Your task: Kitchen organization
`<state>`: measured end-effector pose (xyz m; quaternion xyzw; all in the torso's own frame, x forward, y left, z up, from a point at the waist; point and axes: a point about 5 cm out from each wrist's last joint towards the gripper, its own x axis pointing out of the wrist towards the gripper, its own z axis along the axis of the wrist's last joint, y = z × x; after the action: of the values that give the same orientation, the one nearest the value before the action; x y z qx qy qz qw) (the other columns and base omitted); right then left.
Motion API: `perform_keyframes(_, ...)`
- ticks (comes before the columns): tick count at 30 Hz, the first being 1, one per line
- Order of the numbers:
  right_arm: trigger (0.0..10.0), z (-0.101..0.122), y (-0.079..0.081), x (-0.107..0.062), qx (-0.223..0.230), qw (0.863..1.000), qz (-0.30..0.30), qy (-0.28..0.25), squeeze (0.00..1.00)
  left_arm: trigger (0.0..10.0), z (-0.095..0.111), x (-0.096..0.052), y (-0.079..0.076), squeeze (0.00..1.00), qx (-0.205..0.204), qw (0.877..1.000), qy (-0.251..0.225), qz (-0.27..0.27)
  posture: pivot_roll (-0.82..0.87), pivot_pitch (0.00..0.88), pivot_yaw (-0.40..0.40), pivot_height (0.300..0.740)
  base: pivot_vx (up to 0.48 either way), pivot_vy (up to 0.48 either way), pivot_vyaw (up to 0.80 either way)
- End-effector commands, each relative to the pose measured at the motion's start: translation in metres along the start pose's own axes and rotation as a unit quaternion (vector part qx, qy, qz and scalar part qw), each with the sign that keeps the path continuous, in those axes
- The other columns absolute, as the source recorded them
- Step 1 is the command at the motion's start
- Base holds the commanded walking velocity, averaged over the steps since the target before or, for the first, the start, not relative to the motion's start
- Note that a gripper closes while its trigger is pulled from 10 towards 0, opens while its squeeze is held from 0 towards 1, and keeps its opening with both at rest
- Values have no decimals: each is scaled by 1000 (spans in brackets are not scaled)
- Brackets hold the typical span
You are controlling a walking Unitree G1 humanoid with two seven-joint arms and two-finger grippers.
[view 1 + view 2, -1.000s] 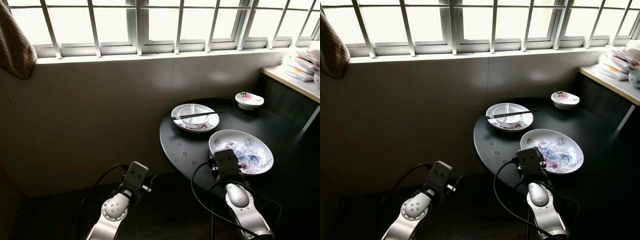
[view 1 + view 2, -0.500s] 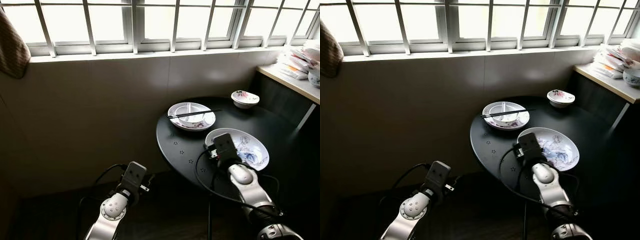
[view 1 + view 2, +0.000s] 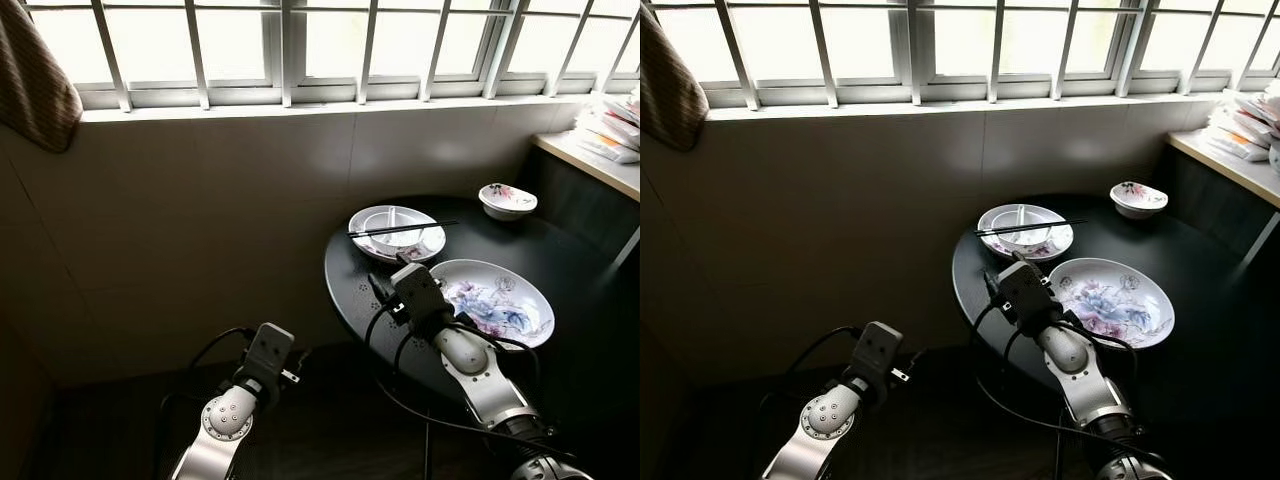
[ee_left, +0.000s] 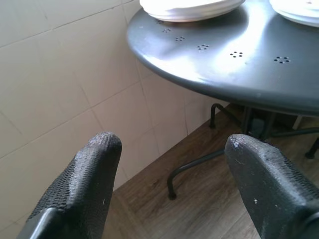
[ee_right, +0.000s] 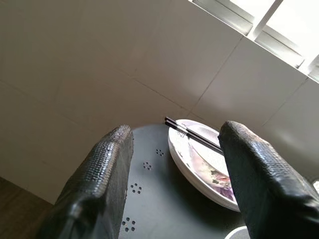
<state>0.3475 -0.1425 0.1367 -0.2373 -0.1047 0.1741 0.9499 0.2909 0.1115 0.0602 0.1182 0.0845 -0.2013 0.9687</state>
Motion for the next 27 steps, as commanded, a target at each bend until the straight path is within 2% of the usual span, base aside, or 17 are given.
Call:
perform_keyframes(1, 10000, 1, -1, -4, 2, 1000, -13, -10, 0, 10000, 2, 2, -2, 0, 3, 1000, -4, -4, 33, 0, -30, 740, 0, 0, 0)
perform_keyframes(5, 10000, 2, 4, -10, 11, 999, -35, -15, 0, 10000, 4, 1, -1, 0, 2, 1000, -11, 1, 30, 0, -35, 740, 0, 0, 0)
perform_keyframes(9, 10000, -4, 24, -23, 48, 999, -22, -3, 0, 10000, 7, 0, 1, 0, 5, 1000, -25, 15, 30, 0, -35, 740, 0, 0, 0)
perform_keyframes(10, 10000, -8, 33, -27, 67, 998, -11, 11, 0, 10000, 7, 0, 2, 0, 5, 999, -28, 17, 30, 0, -35, 740, 0, 0, 0)
perform_keyframes(13, 10000, -18, 47, -37, 98, 994, -5, 49, 0, 10000, 8, -1, 3, 0, 8, 999, -32, 20, 25, 0, -36, 740, 0, 0, 0)
perform_keyframes(16, 10000, -18, 49, -41, 90, 994, -9, 55, 0, 10000, 10, -4, 3, 0, 17, 999, -37, 24, 19, 0, -31, 740, 0, 0, 0)
perform_keyframes(18, 10000, -19, 40, -40, 103, 992, -26, 68, 0, 10000, 14, -9, 4, 0, 25, 998, -48, 29, 10, 0, -27, 740, 0, 0, 0)
perform_keyframes(19, 10000, -24, 34, -41, 150, 983, -47, 92, 0, 10000, 17, -13, 3, 0, -1, 998, -51, 28, 7, 0, -24, 740, 0, 0, 0)
perform_keyframes(20, 10000, -25, 32, -43, 174, 978, -56, 99, 0, 10000, 17, -15, 3, 0, -16, 998, -53, 28, 12, 0, -24, 740, 0, 0, 0)
perform_keyframes(22, 10000, -27, 29, -47, 276, 952, -92, 98, 0, 10000, 17, -22, 4, 0, -81, 995, -50, 39, 11, 0, -22, 740, 0, 0, 0)
perform_keyframes(23, 10000, -29, 28, -50, 297, 945, -101, 95, 0, 10000, 14, -25, 5, 0, -113, 991, -44, 48, 11, 0, -22, 740, 0, 0, 0)
perform_keyframes(24, 10000, -30, 29, -53, 298, 944, -103, 95, 0, 10000, 11, -28, 6, 0, -131, 989, -39, 58, 11, 0, -22, 740, 0, 0, 0)
perform_keyframes(27, 10000, -29, 34, -57, 272, 953, -95, 99, 0, 10000, 3, -35, 10, 0, -125, 989, -21, 78, 9, 0, -20, 740, 0, 0, 0)
